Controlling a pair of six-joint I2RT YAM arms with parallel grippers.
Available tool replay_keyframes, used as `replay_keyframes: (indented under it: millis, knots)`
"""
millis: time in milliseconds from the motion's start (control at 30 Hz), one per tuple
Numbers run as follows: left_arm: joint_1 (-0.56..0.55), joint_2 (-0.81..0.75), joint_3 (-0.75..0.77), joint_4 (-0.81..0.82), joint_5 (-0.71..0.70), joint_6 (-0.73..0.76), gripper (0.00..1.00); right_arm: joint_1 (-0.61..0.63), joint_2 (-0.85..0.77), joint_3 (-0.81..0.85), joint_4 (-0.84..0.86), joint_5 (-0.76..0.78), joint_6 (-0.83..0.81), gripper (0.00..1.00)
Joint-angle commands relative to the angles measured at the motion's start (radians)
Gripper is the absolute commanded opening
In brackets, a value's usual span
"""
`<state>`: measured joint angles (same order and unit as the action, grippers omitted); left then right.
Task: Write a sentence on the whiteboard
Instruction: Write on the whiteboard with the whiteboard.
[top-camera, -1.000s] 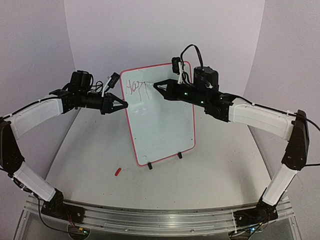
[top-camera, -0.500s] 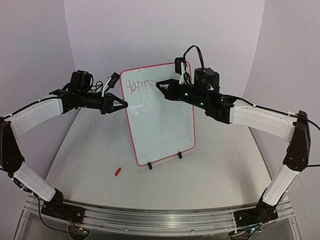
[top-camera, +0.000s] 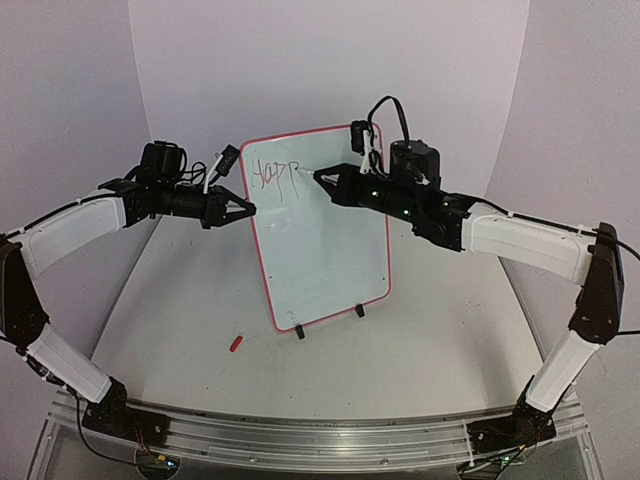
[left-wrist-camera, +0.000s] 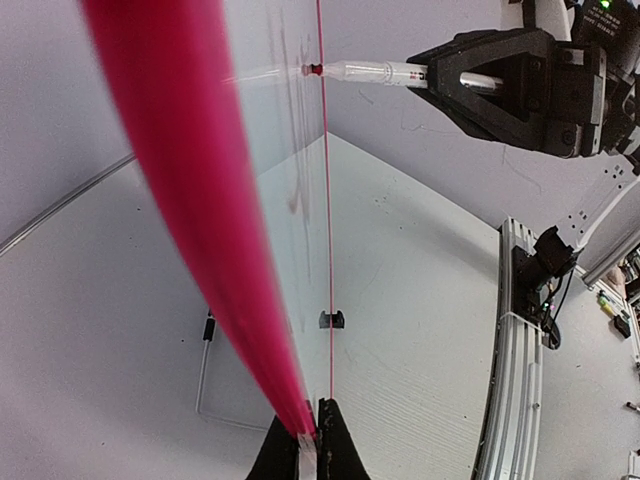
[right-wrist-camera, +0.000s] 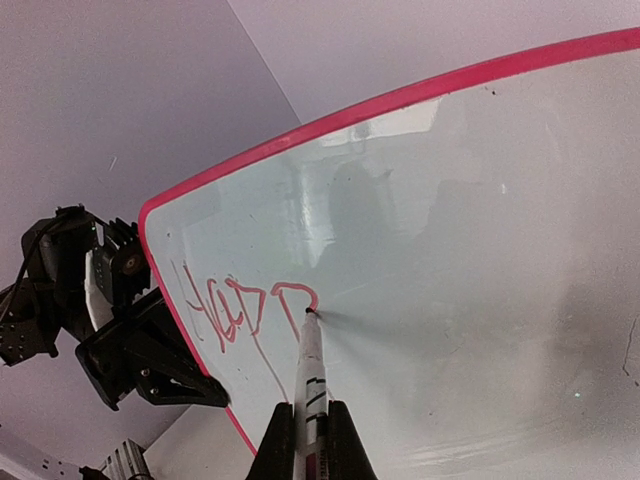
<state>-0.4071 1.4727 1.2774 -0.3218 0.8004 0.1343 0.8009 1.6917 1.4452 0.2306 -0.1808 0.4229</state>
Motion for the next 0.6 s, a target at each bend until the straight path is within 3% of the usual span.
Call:
replay_keyframes:
  millis: [0, 567]
  knots:
    - [-0.036, 0.02, -0.018, -0.152, -0.036, 0.097, 0.0, -0.005, -0.006, 0.006, -0.007, -0.042, 0.0, 0.0]
    - [-0.036, 0.019, -0.017, -0.152, -0.028, 0.097, 0.0, 0.0, -0.038, 0.012, -0.01, -0.086, -0.006, 0.0]
